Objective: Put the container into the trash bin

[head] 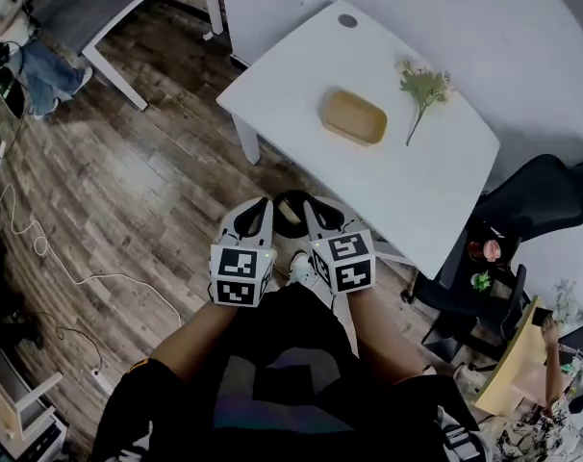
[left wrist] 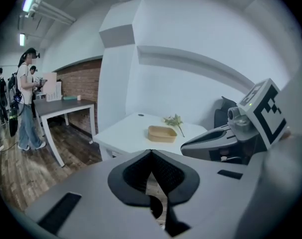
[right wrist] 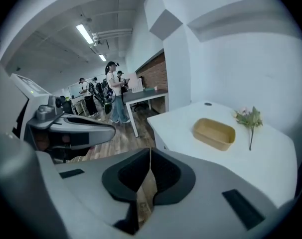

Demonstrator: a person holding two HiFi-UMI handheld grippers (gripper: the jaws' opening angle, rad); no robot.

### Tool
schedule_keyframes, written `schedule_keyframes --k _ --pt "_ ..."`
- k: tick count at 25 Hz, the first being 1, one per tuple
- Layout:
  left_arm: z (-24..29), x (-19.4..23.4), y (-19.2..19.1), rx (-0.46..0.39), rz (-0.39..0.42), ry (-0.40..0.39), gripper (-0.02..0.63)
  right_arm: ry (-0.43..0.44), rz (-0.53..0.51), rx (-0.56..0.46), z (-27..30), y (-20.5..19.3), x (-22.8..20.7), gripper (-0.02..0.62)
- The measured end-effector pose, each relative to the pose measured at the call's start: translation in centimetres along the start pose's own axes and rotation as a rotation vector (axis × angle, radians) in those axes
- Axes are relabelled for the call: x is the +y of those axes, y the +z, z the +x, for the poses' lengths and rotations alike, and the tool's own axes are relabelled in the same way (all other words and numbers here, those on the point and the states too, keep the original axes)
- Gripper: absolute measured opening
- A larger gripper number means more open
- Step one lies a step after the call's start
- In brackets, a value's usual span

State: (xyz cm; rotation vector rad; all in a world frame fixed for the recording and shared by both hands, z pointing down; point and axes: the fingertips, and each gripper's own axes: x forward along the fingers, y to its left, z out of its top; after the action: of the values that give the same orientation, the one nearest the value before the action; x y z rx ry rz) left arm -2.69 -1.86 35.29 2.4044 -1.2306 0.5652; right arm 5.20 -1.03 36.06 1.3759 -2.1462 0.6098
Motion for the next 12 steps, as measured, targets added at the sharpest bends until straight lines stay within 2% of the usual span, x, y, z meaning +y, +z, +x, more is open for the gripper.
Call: schedule_keyframes --k 7,12 --pt "-1.1 -0.3 3.8 -0.074 0.042 -0.008 0.008 -0.027 -0.016 -0.12 -2.9 4.4 -0.1 0.025" --pt "-1.1 -0.4 4.5 -0.088 0.062 -0.011 0.006 -0.024 -0.026 -0.118 -3.0 4.4 0.2 0.025"
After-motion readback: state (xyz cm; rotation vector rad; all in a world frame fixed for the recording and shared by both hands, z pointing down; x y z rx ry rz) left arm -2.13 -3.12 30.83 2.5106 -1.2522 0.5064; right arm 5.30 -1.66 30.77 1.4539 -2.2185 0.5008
